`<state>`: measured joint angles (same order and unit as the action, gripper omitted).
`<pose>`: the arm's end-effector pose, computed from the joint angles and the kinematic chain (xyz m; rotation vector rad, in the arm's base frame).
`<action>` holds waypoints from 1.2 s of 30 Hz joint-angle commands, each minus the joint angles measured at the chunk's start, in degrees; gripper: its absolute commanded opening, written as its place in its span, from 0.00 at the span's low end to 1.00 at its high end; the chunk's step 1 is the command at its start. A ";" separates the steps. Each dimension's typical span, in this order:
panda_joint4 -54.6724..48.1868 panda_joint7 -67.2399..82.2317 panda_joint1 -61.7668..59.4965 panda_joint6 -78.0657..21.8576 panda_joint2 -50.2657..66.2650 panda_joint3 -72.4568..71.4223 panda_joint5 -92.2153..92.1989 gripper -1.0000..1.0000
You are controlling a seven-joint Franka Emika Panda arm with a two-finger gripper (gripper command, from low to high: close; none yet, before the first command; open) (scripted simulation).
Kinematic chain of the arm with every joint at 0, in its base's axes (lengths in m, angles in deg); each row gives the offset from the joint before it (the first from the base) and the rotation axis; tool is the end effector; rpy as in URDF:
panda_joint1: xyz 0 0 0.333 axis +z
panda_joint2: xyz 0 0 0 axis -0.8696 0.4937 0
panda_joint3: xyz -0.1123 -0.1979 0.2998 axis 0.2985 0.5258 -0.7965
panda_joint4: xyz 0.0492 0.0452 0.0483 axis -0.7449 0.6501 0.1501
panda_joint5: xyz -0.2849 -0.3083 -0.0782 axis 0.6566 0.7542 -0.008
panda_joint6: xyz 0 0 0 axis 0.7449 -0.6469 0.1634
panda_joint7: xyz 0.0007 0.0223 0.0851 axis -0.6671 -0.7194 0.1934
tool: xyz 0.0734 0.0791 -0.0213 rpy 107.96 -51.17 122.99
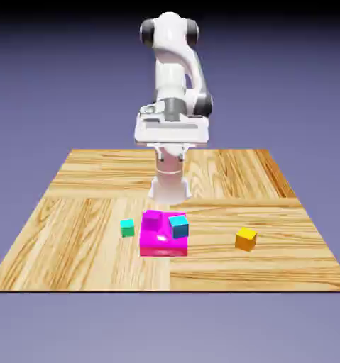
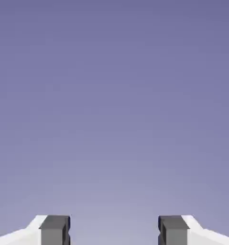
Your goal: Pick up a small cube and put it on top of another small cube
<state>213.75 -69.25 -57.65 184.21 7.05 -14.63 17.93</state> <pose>0.3936 0.0208 0.4707 -2.5414 0.8862 -0.9817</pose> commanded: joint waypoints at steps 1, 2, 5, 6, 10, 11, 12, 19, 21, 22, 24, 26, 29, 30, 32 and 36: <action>-0.38 0.88 1.73 -0.53 2.08 -0.22 -0.08 0.50; -0.75 1.76 3.45 -1.05 4.16 -0.44 -0.17 0.50; -1.88 4.39 8.63 -2.63 10.39 -1.09 -0.42 0.50; -2.25 5.27 10.36 -3.15 12.46 -1.31 -0.50 0.50; -3.76 8.77 17.26 -5.25 20.77 -2.19 -0.84 0.50; -4.13 9.65 18.98 -5.78 22.84 -2.41 -0.92 0.50; -4.51 10.53 20.71 -6.30 24.92 -2.63 -1.01 0.50; -6.74 15.73 30.94 -9.41 37.23 -3.92 -1.50 0.50; -7.66 15.25 31.22 -6.20 41.38 -3.53 -0.83 0.50; -8.11 15.00 31.36 -4.60 43.46 -3.34 -0.50 0.50; -9.03 14.52 31.63 -1.39 47.61 -2.95 0.17 0.50; -9.80 14.11 31.86 1.30 51.08 -2.62 0.73 0.50; -9.34 14.35 31.73 -0.30 49.01 -2.81 0.40 0.00; -8.89 14.59 31.59 -1.90 46.94 -3.01 0.06 0.00; -7.97 15.08 31.31 -5.12 42.79 -3.40 -0.61 0.00; -5.80 16.72 28.44 -11.24 34.49 -2.91 -1.03 0.00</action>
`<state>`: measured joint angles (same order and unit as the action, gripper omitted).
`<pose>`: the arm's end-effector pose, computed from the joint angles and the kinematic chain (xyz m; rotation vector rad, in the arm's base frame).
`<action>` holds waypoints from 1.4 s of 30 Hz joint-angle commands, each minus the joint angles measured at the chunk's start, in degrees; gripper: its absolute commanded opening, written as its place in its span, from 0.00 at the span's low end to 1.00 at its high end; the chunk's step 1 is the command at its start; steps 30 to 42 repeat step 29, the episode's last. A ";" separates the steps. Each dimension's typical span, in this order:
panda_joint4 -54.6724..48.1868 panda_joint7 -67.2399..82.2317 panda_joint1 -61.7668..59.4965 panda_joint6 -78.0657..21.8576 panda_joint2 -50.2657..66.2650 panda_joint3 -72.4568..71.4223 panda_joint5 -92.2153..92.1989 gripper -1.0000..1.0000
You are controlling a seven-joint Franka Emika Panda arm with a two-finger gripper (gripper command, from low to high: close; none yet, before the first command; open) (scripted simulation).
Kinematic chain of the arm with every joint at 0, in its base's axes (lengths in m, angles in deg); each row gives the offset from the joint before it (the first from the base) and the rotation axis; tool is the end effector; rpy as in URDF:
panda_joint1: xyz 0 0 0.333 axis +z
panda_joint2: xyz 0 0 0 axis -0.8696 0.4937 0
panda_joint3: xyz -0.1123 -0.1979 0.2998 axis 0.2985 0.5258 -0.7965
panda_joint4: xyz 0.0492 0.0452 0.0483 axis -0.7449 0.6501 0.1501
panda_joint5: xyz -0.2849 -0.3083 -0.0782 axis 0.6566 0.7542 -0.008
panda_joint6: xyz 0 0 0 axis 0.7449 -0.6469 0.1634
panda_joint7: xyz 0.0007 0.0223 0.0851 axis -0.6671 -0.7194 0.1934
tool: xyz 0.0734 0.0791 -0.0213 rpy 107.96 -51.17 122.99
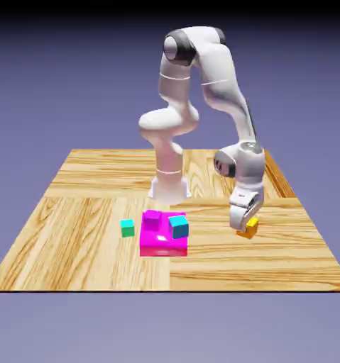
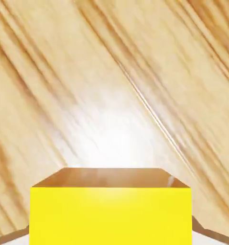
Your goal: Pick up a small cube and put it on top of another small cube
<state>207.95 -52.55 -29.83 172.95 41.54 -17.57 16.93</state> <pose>0.3585 0.2392 0.2350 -3.0980 -0.2176 -0.0636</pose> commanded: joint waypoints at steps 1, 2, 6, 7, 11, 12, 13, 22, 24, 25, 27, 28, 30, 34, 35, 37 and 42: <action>0.71 0.77 -1.28 -1.36 -2.08 0.79 0.34 0.00; 1.41 1.52 -3.18 -2.75 -4.16 1.55 0.70 0.00; 4.23 4.50 -10.76 -8.28 -12.46 4.61 2.15 0.00; 4.93 5.25 -12.65 -9.66 -14.54 5.37 2.51 0.00; 7.75 8.23 -20.24 -15.19 -22.84 8.43 3.95 0.00; 8.46 8.98 -22.13 -16.57 -24.92 9.19 4.31 0.00; 9.16 9.73 -24.03 -17.95 -27.00 9.96 4.67 0.00; 13.53 13.62 -31.81 -16.67 -30.01 14.00 5.64 0.00; 14.35 14.01 -31.37 -11.71 -25.86 14.43 5.21 0.00; 14.76 14.20 -31.15 -9.23 -23.79 14.65 5.00 0.00; 15.02 14.32 -31.01 -7.68 -22.49 14.78 4.87 1.00; 15.02 14.32 -31.01 -7.68 -22.49 14.78 4.87 1.00; 14.61 14.13 -31.23 -10.16 -24.57 14.57 5.08 1.00; 14.61 14.13 -31.23 -10.16 -24.57 14.57 5.08 1.00; 14.61 14.13 -31.23 -10.16 -24.57 14.57 5.08 1.00; 14.61 14.13 -31.23 -10.16 -24.57 14.57 5.08 1.00; 14.61 14.13 -31.23 -10.16 -24.57 14.57 5.08 1.00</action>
